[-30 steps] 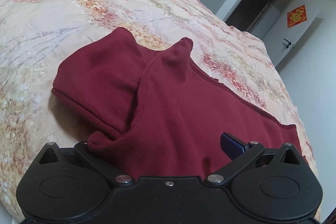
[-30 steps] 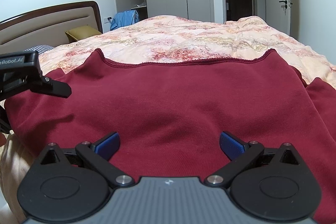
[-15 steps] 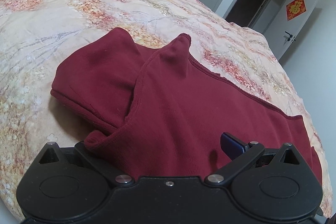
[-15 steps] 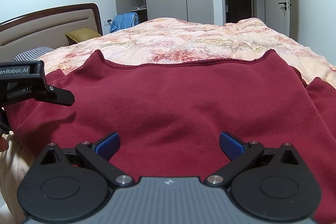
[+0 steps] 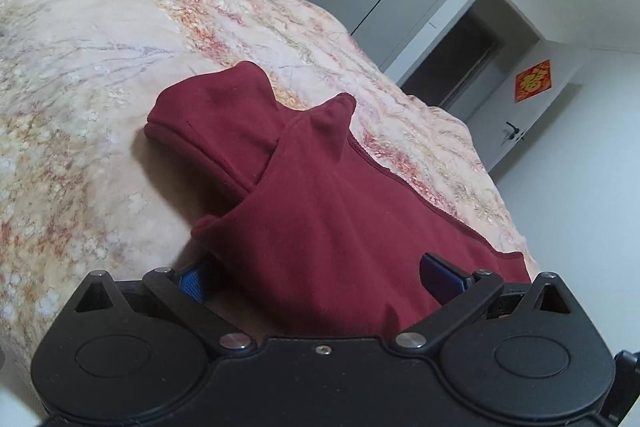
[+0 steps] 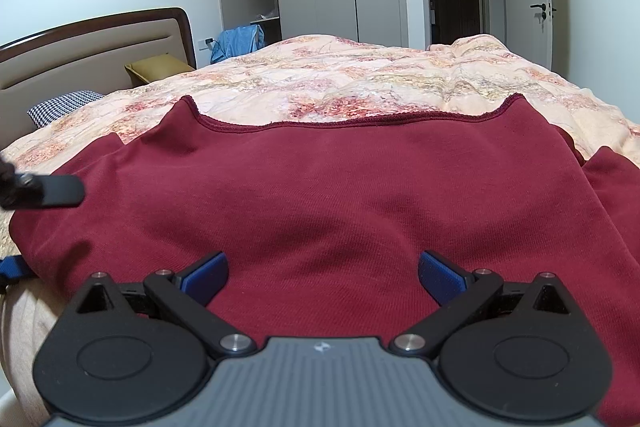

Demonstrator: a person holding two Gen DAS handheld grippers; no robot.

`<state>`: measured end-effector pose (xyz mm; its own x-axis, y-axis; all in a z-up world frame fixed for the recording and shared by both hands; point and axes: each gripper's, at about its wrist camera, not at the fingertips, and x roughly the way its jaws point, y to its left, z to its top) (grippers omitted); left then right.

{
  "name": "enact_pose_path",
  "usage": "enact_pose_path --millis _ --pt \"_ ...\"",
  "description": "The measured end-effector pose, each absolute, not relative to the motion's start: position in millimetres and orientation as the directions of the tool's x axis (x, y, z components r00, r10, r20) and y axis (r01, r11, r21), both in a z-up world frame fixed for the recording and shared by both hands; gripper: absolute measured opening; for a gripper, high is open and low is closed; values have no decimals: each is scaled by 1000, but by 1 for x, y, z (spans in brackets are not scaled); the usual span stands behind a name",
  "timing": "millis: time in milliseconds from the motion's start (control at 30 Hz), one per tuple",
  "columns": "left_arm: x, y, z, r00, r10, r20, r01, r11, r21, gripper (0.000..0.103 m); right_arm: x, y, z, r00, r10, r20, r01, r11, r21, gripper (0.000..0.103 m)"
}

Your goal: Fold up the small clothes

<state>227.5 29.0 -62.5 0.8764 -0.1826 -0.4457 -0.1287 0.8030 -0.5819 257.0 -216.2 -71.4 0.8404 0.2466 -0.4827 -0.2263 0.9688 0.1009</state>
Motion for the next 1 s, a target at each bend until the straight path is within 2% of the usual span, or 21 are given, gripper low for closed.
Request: enact_pose_path --millis 200,300,367,433,800,1000 --pt "250 40 -62 892 -136 -432 -188 757 -626 91 257 -216 -71 838 247 -486 -226 969 102 103" --pt "260 45 -60 897 -113 -428 -207 748 -631 75 259 -216 -70 836 244 -492 -222 970 104 103" --pt "262 48 -62 891 -94 -443 -235 740 -630 54 260 -216 -68 834 241 -497 -217 970 106 103" --pt "261 50 -65 886 -77 -457 -257 738 -624 46 261 -215 -67 832 237 -501 -213 971 105 103" --pt "261 44 -66 897 -37 -441 -255 770 -585 45 264 -216 -62 821 235 -520 -208 972 112 103" --pt "261 35 -60 894 -11 -449 -254 812 -526 38 264 -221 -60 813 249 -526 -206 968 140 103"
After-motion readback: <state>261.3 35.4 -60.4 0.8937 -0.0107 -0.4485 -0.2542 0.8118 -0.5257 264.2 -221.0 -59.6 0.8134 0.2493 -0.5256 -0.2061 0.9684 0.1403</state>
